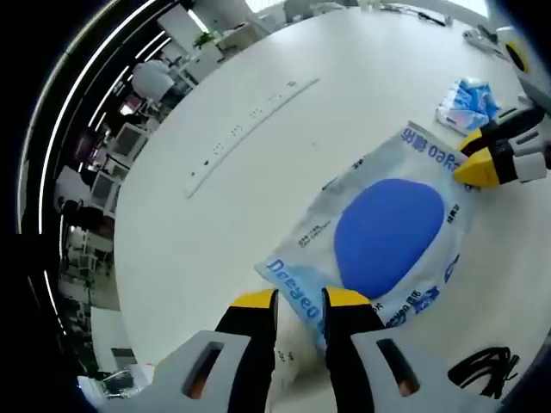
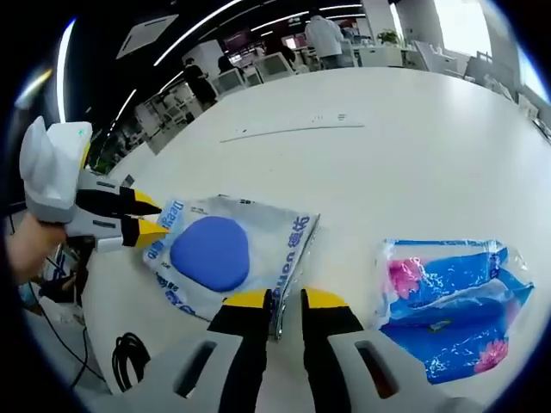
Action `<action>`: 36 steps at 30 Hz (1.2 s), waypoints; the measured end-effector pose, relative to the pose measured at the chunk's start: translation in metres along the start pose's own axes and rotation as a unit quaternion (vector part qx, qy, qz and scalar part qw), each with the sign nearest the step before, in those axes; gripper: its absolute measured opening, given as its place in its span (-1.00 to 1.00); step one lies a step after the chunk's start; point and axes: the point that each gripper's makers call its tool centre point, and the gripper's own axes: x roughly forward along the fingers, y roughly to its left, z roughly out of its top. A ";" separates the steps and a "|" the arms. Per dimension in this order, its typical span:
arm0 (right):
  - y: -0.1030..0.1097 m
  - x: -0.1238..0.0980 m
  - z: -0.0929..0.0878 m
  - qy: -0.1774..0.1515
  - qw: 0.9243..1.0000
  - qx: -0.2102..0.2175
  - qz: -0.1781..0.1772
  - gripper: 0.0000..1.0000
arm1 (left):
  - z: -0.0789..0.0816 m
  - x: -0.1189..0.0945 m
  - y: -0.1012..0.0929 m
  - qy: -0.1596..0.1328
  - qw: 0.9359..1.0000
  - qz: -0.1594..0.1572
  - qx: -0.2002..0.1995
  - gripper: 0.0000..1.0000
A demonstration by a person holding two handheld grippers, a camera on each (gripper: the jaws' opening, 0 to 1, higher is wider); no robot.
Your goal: Arrange the tabletop items into an orderly group along one side of the table until the central work area is clear of visible clutter.
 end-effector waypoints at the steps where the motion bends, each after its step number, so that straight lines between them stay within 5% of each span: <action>1: 0.002 0.000 0.001 0.001 1.000 -0.005 0.002 -0.72 | 0.002 -0.002 0.001 -0.003 1.000 0.000 0.003 -0.66; 8: 0.009 -0.017 0.024 -0.040 0.998 -0.048 -0.009 -0.53 | 0.023 -0.025 0.006 -0.055 0.998 0.005 -0.005 -0.47; 12: 0.008 -0.033 0.037 -0.062 0.997 -0.054 -0.012 -0.34 | 0.031 -0.042 0.005 -0.090 0.995 -0.002 -0.048 -0.31; 15: 0.010 -0.039 0.042 -0.072 0.995 -0.068 -0.008 -0.02 | 0.033 -0.050 0.002 -0.105 0.991 -0.010 -0.086 0.06; 18: 0.017 -0.043 0.051 -0.103 0.990 -0.100 -0.003 0.40 | 0.033 -0.064 0.006 -0.118 0.989 0.013 -0.091 0.29; 21: 0.025 -0.050 0.047 -0.095 0.990 -0.101 0.015 0.72 | 0.034 -0.076 0.004 -0.136 0.986 0.026 -0.095 0.60; 25: 0.028 -0.059 0.043 -0.090 0.989 -0.112 0.016 0.85 | 0.033 -0.087 0.003 -0.144 0.983 0.041 -0.107 0.93; 36: 0.028 -0.083 0.051 -0.099 0.986 -0.131 0.019 0.81 | 0.024 -0.109 0.003 -0.131 0.983 0.053 -0.116 0.86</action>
